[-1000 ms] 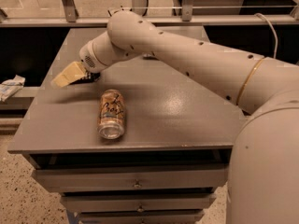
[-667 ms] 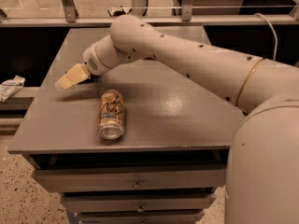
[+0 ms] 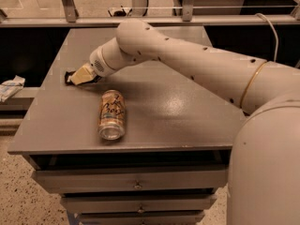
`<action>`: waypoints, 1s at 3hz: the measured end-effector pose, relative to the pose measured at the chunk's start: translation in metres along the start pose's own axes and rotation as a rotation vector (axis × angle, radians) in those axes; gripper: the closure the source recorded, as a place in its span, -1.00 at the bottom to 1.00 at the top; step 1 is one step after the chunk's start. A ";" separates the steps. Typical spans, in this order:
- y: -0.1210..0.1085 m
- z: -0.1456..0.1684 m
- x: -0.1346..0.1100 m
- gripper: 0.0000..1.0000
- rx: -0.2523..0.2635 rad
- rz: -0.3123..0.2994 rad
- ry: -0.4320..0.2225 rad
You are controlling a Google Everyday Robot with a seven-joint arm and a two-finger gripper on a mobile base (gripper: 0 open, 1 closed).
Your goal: Pick rxbar chocolate
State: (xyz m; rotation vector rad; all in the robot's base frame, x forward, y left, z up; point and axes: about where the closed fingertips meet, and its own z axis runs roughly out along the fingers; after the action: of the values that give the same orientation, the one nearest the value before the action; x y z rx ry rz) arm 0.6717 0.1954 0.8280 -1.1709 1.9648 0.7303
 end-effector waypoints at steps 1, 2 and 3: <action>0.000 -0.001 0.001 0.58 0.001 -0.020 0.009; 0.000 -0.001 0.001 1.00 0.001 -0.020 0.009; 0.000 -0.001 0.001 1.00 0.001 -0.020 0.009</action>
Offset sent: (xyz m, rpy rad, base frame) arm -0.0132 -0.0108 0.0110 -0.0420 -0.0710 0.0382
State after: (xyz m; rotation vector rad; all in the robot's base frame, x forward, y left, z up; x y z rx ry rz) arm 0.6710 0.1944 0.8282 -1.1933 1.9573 0.7143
